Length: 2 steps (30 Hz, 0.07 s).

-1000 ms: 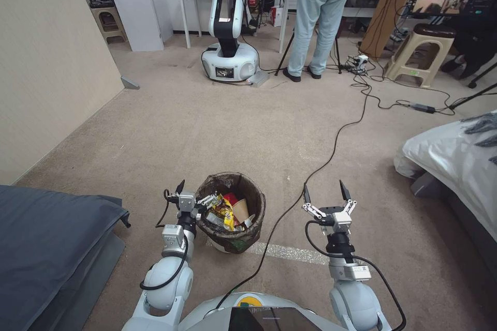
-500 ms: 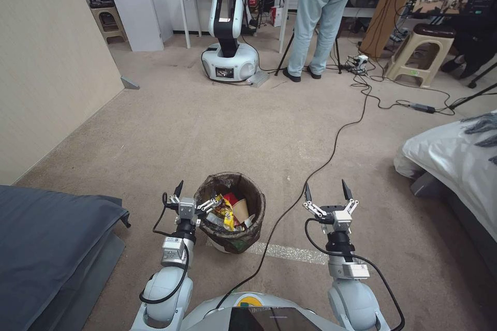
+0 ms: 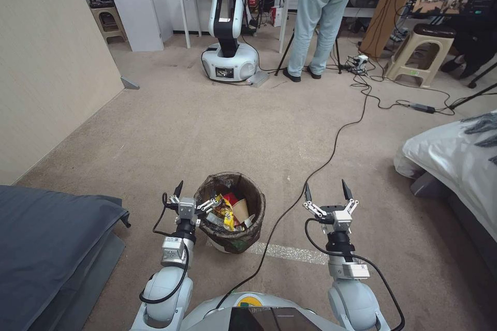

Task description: Pick up the trash bin, then pick up the garbage from the floor and place it into the trash bin.

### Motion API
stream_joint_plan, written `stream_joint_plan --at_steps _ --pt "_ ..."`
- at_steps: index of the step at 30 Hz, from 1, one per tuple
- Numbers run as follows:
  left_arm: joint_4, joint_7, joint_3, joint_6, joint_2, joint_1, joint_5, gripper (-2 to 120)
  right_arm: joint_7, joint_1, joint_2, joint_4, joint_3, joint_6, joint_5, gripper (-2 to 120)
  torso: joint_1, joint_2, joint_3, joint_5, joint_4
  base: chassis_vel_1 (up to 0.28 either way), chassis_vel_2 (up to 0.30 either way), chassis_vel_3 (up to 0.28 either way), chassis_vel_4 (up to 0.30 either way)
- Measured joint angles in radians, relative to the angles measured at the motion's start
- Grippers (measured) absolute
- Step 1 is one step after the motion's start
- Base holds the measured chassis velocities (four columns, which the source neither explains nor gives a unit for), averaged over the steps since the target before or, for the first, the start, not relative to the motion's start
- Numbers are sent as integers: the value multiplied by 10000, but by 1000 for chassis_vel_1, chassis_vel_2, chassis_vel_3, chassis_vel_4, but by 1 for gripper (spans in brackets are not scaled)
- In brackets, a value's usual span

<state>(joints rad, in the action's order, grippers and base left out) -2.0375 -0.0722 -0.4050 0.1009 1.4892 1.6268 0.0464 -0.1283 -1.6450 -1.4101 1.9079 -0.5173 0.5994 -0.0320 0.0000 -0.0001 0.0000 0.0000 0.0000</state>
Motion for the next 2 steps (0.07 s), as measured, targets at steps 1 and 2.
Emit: stream_joint_plan --at_steps 1,2 --pt "1 -1 0 -3 -1 0 -2 100 1 0 0 0 0 0 0 100 0 0 0 0 0 0 0 0 0" --pt "1 -1 0 -6 -1 -1 -4 100 2 0 0 0 0 1 0 100 0 0 0 0 0 0 0 0 0"
